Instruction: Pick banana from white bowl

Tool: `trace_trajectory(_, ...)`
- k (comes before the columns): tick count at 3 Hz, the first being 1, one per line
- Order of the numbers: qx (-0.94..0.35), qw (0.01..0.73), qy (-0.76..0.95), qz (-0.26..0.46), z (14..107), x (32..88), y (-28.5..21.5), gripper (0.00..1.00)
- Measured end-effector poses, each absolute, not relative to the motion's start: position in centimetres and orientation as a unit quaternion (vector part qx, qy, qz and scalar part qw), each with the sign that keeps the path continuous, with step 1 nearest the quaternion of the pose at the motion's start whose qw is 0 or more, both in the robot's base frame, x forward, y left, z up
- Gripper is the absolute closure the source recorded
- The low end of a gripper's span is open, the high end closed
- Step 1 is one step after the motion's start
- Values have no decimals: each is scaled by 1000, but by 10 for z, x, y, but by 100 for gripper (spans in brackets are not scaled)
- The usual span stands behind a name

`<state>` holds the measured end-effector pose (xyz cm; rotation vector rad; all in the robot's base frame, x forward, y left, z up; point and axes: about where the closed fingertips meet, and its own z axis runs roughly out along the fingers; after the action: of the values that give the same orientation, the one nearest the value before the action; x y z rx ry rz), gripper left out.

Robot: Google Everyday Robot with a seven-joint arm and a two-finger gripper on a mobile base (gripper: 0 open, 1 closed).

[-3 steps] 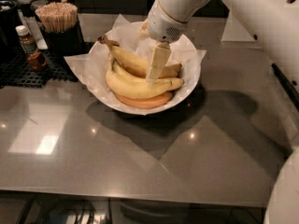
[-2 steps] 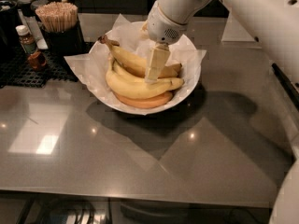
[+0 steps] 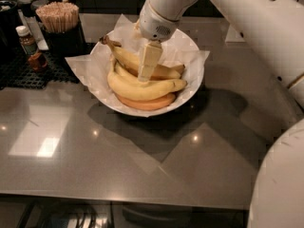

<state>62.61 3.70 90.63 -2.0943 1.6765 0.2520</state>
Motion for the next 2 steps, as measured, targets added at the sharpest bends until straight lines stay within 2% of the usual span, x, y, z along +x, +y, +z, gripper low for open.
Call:
trace_trajectory(1,-770,248,580,97,920,629,51,13)
trace_trajectory(2,-761,256,589,95,921,627,40,13)
